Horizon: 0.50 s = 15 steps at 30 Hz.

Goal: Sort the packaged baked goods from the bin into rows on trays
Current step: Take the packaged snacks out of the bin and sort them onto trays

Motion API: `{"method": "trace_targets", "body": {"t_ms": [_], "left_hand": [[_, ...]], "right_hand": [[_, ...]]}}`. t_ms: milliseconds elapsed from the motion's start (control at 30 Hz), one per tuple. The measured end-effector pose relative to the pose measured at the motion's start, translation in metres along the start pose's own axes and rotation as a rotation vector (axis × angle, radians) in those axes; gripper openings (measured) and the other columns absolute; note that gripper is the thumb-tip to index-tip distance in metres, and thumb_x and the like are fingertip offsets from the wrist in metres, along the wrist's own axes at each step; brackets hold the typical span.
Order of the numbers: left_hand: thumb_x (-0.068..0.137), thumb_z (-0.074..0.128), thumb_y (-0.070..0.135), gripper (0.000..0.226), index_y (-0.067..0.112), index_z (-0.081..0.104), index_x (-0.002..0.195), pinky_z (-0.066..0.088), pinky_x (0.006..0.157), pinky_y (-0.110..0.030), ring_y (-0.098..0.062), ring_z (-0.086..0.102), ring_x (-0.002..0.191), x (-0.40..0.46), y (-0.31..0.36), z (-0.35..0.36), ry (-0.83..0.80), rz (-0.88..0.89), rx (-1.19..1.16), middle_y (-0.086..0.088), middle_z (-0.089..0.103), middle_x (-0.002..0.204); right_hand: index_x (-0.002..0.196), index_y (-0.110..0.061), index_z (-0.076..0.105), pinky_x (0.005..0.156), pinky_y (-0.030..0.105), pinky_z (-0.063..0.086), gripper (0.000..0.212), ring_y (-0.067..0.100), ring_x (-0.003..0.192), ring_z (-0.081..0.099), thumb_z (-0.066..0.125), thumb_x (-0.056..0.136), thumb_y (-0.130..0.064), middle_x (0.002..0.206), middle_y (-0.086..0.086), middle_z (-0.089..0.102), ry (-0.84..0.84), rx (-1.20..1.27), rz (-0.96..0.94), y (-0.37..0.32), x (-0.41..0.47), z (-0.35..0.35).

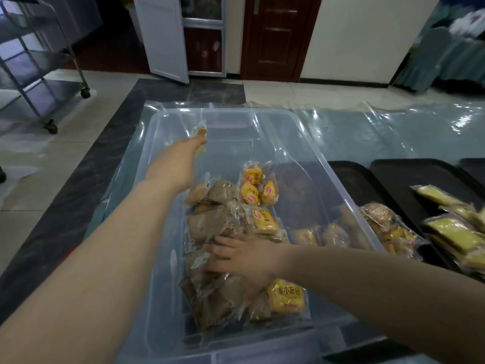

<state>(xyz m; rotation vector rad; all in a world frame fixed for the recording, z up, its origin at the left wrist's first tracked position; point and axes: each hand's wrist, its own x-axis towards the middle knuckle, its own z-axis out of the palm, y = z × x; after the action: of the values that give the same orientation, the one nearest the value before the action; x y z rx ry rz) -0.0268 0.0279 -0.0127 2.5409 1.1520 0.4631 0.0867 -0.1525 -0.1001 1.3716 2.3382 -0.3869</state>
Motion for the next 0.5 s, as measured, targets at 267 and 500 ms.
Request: {"method": "trace_targets", "body": {"t_ms": [267, 500], "left_hand": [[0.078, 0.047, -0.011, 0.078, 0.032, 0.037, 0.143, 0.044, 0.088, -0.039, -0.033, 0.049, 0.121, -0.002, 0.008, 0.0, 0.008, -0.009, -0.012, -0.006, 0.045, 0.142], [0.08, 0.043, -0.012, 0.077, 0.029, 0.033, 0.145, 0.043, 0.094, -0.042, -0.03, 0.047, 0.124, 0.001, 0.009, 0.008, -0.025, 0.035, 0.05, -0.005, 0.041, 0.145]], "right_hand": [[0.153, -0.022, -0.004, 0.116, 0.05, -0.004, 0.082, 0.024, 0.147, -0.004, 0.048, 0.092, -0.041, 0.161, 0.005, 0.0, 0.114, 0.128, 0.01, -0.007, 0.013, 0.011], [0.145, -0.02, -0.029, 0.108, 0.067, -0.009, 0.141, 0.041, 0.14, -0.023, 0.071, 0.06, -0.073, 0.154, 0.018, -0.027, 0.047, -0.084, 0.022, -0.019, 0.023, 0.037]]}}
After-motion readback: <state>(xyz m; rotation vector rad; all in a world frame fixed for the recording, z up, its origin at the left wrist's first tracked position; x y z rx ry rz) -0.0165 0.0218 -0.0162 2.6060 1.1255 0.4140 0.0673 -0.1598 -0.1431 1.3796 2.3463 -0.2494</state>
